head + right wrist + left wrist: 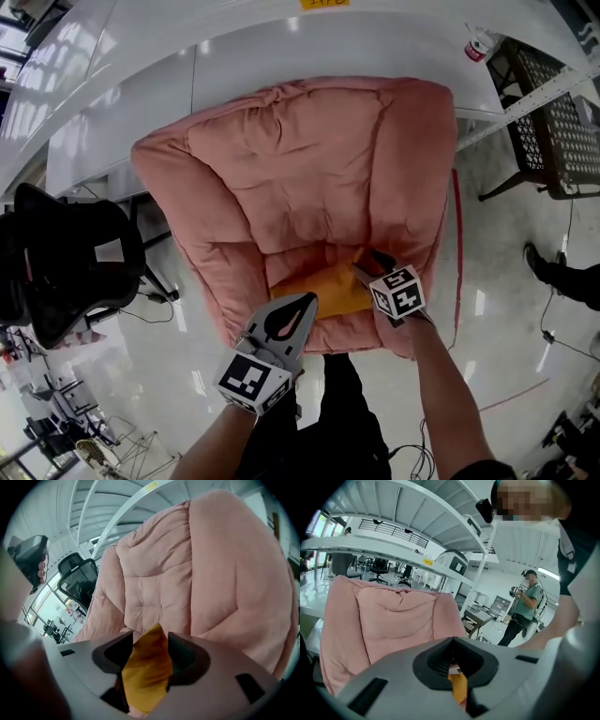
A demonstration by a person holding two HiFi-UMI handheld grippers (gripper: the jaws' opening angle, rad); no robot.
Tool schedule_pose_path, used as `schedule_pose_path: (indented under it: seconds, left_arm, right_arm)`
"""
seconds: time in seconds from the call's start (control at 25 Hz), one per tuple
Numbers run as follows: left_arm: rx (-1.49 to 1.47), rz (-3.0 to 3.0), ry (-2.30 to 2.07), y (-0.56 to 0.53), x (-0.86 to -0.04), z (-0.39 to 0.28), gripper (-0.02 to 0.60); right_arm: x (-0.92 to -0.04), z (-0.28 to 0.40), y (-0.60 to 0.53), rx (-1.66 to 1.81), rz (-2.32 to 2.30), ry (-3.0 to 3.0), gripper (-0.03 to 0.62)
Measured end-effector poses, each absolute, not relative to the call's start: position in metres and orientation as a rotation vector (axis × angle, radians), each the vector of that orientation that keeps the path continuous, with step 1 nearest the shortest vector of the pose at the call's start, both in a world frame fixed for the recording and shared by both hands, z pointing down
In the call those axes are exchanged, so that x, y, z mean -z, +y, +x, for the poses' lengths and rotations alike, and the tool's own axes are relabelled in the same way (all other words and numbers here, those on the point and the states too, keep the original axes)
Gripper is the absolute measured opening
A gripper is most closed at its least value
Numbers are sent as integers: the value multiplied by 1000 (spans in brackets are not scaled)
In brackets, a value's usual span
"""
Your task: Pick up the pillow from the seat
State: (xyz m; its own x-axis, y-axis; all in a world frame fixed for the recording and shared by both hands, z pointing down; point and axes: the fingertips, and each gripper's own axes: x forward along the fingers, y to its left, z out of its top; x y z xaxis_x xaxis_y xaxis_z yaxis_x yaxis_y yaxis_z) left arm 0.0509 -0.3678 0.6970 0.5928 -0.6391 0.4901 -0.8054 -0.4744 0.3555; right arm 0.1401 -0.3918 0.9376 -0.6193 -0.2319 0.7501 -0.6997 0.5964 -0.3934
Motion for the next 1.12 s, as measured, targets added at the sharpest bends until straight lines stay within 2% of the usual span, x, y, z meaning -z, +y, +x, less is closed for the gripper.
schedule_pose_path:
  seconds: [0.32,0.44,0.68,1.12]
  left_arm:
    - [-394,2245,-1111,-362,-709,62,5]
    - [-405,2241,-1112,-359,-709,61,6]
    - [-410,2243,-1122,-354,-704,54,6]
    - [-443,2258,-1112,-330,-683,37,5]
  right_arm:
    - [-964,139,-387,-944,695,-2091,228]
    - [-964,140,-383,-928,698,-2076,156]
    - [-957,136,-372,-877,698,-2080,66]
    - [-915,126,-341,-739,768,-2092,37]
